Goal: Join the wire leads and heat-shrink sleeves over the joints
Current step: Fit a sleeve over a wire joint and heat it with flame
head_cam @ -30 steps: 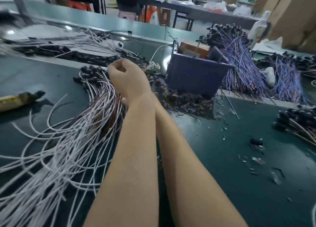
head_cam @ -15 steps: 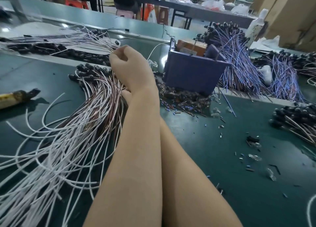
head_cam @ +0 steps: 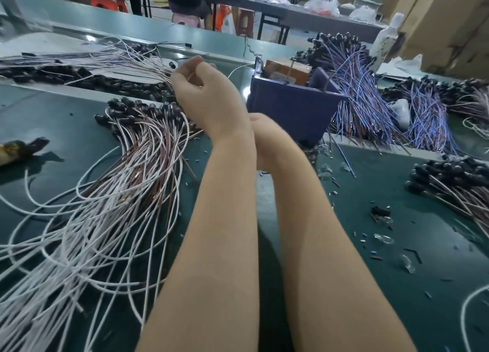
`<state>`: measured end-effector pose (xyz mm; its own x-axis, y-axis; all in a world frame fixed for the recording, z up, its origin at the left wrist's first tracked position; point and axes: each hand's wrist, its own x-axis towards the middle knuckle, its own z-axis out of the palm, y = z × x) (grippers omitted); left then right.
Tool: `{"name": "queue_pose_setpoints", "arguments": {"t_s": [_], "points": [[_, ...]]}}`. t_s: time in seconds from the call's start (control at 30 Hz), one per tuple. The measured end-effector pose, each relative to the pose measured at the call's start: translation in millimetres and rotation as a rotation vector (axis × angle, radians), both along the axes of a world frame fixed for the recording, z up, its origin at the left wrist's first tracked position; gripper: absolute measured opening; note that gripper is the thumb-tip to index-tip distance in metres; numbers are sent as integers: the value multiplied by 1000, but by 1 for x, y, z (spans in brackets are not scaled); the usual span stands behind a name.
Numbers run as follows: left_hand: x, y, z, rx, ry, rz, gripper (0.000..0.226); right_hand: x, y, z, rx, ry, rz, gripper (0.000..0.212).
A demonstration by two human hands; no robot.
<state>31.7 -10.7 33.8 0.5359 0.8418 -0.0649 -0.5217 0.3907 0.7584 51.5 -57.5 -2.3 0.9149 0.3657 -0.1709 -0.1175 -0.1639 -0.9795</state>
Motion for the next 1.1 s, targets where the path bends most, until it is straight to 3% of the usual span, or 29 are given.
{"name": "queue_pose_setpoints", "arguments": {"t_s": [0.13, 0.27, 0.37, 0.43, 0.5, 0.57, 0.67, 0.73, 0.9, 1.0, 1.1], "points": [[0, -12, -3, 60, 21, -5, 14, 0, -47, 21, 135, -119, -65, 19], [3, -35, -4, 260, 36, -49, 9, -1, -92, 35, 304, -212, -185, 17], [10, -58, -8, 682, 135, -149, 7, 4, -112, 35, 370, -262, -343, 16], [17, -66, -16, 1013, 323, -251, 22, 10, -119, 35, 374, -303, -468, 16], [23, -68, -23, 1157, 491, -433, 34, 16, -123, 32, 372, -317, -539, 17], [26, -67, -26, 1093, 507, -650, 37, 19, -124, 29, 374, -299, -539, 16], [24, -68, -27, 678, 386, -968, 35, 22, -125, 24, 396, -254, -566, 16], [23, -67, -30, 592, 330, -1028, 30, 24, -126, 21, 430, -236, -609, 15], [27, -59, -36, 895, 338, -775, 13, 27, -129, 14, 335, -304, -711, 24], [30, -56, -36, 893, 308, -567, 17, 27, -130, 15, -3, -304, -627, 20], [30, -52, -31, 779, 245, -479, 21, 25, -131, 18, -484, -394, -472, 18]]}}
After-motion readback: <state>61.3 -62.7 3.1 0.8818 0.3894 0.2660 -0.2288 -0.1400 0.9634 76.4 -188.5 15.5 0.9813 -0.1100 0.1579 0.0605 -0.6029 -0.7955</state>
